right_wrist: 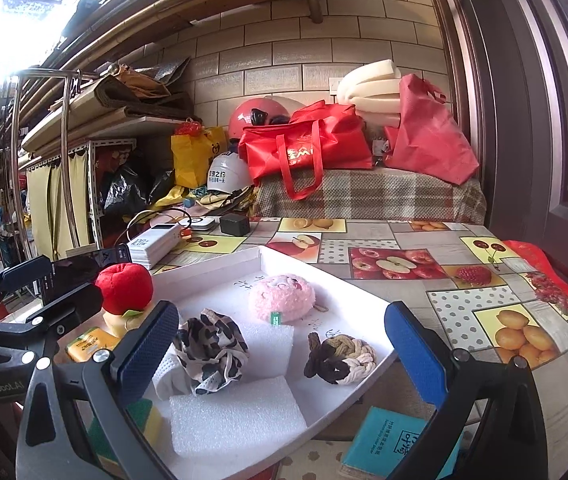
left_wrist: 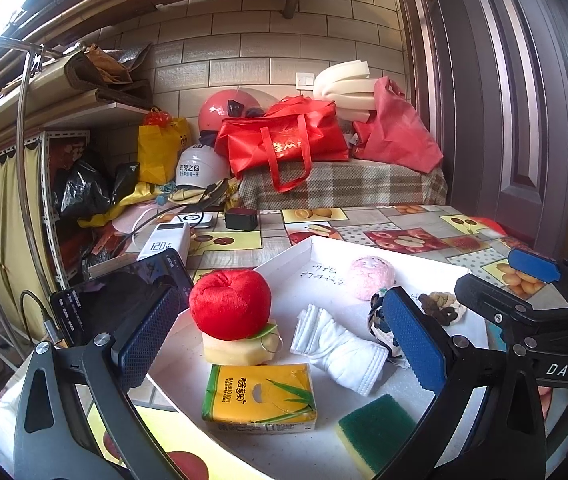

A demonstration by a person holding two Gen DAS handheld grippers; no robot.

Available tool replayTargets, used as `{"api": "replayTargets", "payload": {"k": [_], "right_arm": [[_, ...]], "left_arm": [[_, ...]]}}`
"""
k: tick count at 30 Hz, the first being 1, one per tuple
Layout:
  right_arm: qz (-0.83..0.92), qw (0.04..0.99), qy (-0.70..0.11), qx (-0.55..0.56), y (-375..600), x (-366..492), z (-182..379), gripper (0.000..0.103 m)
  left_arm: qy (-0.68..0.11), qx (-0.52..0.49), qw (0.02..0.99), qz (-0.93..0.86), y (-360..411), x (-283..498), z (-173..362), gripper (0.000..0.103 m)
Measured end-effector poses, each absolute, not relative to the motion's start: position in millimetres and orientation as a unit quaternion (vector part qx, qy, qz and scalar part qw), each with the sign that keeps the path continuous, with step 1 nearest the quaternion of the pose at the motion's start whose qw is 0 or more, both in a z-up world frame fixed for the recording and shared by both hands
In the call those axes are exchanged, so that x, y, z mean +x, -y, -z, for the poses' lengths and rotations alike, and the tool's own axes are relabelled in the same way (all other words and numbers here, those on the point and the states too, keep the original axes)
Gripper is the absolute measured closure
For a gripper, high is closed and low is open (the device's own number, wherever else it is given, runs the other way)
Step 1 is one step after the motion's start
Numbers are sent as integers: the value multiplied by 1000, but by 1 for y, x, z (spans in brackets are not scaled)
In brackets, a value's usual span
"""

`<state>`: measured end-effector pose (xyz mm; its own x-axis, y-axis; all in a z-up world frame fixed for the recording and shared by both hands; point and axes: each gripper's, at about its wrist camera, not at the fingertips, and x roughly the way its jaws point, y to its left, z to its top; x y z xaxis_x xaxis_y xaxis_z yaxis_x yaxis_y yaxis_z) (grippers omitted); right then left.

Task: Organize soft objects
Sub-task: 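Raise both open tools away from the box, then move the left tool to the blue tissue pack while the right tool reaches the braided rope toy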

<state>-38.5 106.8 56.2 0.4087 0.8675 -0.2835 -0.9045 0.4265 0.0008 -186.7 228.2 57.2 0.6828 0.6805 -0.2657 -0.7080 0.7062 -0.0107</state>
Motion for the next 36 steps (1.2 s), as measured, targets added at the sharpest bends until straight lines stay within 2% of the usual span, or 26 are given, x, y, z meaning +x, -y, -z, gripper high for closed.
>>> {"api": "replayTargets", "payload": {"k": [8, 14, 19, 27, 32, 33, 35, 36], "right_arm": [[-517, 847, -97, -75, -60, -43, -60, 0], [-456, 888, -64, -5, 5, -17, -70, 0], [-475, 873, -108, -2, 42, 19, -70, 0], [-487, 832, -242, -109, 44, 56, -45, 0], [-518, 790, -263, -197, 8, 47, -28, 1], [-521, 782, -264, -218, -1, 44, -24, 4], [-523, 767, -277, -249, -17, 44, -15, 34], [-524, 759, -290, -257, -22, 46, -11, 66]], "left_arm": [[-123, -41, 929, -346, -198, -182, -57, 0], [-109, 9, 936, -335, -170, -178, -61, 0], [-89, 18, 951, -294, -146, -179, -66, 0], [-181, -44, 970, -158, -129, -130, -56, 0], [-211, -41, 966, -146, -121, -111, -52, 0], [-215, -38, 965, -148, -119, -109, -52, 0], [-224, -32, 962, -151, -117, -106, -50, 0], [-230, -30, 961, -152, -116, -105, -48, 0]]}}
